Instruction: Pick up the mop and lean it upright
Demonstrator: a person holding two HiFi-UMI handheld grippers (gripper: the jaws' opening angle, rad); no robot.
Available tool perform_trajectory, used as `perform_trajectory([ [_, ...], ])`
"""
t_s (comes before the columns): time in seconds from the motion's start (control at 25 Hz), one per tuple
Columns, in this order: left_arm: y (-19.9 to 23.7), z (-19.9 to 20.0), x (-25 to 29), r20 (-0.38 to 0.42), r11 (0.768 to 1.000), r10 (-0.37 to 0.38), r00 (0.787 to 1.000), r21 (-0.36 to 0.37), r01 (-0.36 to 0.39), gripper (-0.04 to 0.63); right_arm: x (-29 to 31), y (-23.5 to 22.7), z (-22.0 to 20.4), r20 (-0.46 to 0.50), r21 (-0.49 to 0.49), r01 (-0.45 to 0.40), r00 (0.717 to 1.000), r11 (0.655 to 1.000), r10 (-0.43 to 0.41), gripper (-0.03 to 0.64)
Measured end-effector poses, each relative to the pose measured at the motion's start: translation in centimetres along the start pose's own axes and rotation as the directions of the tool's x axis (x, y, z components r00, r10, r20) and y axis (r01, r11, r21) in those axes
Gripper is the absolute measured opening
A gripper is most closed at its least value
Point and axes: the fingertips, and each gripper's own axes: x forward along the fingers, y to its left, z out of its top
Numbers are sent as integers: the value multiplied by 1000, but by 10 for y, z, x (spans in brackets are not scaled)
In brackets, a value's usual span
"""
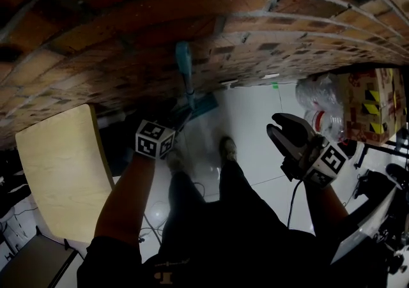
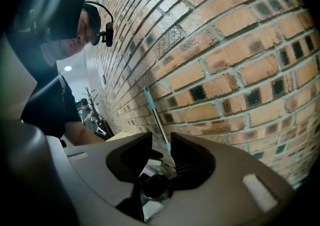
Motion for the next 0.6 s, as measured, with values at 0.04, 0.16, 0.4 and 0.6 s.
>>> perform_trajectory([
  [0.04,-4,2,-10,13,1000,1,1000,-10,-1,212,-1,3,5,4,-6,-1,1000,1000,1,127],
  [0.16,-15,17,-46,65,999,11,998,-33,-9,212,-2,14,23,23,-36,-7,1000,999,7,127],
  [0.4,-27,89,-131,241,999,46,969,-32,-40,209,-3,42,71,64,-132,-13,998,991,22,120],
  [0.6,-54,166,-210,374,998,64,925,-1,-69,162,-7,68,118,74,-191,9,997,981,6,104],
])
